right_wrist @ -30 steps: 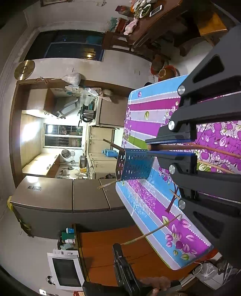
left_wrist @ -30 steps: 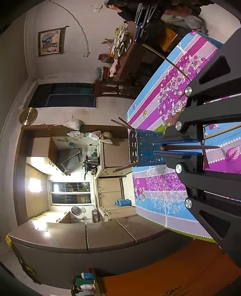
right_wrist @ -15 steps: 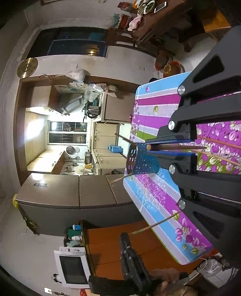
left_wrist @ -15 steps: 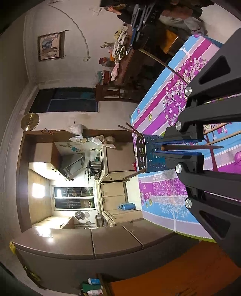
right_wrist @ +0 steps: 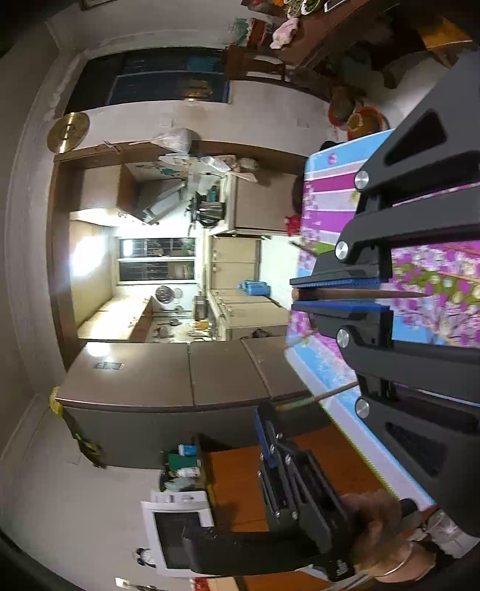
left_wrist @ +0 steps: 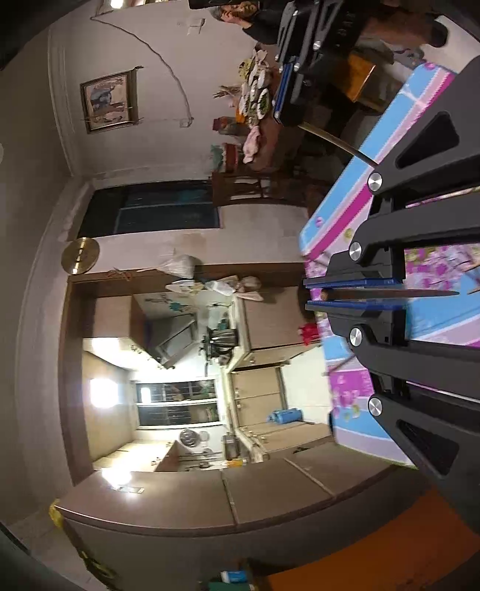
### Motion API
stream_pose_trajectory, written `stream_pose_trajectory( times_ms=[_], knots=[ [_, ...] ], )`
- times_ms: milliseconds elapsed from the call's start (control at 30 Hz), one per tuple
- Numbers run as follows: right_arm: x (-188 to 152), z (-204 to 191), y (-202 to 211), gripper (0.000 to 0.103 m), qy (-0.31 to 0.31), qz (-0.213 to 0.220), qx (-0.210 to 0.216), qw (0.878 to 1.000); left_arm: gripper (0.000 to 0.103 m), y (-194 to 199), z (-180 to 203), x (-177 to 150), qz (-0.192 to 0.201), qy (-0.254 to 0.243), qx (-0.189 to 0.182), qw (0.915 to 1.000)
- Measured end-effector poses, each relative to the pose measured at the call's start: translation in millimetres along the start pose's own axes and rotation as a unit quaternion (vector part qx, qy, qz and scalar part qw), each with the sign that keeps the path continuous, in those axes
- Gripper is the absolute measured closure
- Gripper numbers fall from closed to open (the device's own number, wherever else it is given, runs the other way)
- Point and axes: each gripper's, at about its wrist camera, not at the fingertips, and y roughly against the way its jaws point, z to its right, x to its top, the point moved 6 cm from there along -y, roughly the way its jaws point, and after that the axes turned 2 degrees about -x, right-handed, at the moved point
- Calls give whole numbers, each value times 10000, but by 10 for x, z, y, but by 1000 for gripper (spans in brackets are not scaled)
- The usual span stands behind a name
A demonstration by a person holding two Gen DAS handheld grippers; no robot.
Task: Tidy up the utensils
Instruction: 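Lower the left tool's chopstick into the holder and open while the right tool releases its own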
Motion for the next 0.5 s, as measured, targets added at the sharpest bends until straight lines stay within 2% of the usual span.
stream_pose_trajectory(
  times_ms=[100, 267, 500],
  knots=[
    [206, -3, -215, 98, -119, 162, 47, 9998, 95, -227, -79, 255, 172, 18, 77, 9998],
    [518, 16, -629, 98, -131, 430, -123, 9989, 95, -645, -227, 593, 447, 62, 167, 9988],
    [699, 188, -1250, 98, -342, 531, -234, 9977, 95, -1253, -490, 812, 667, 210, 303, 9971]
  ],
)
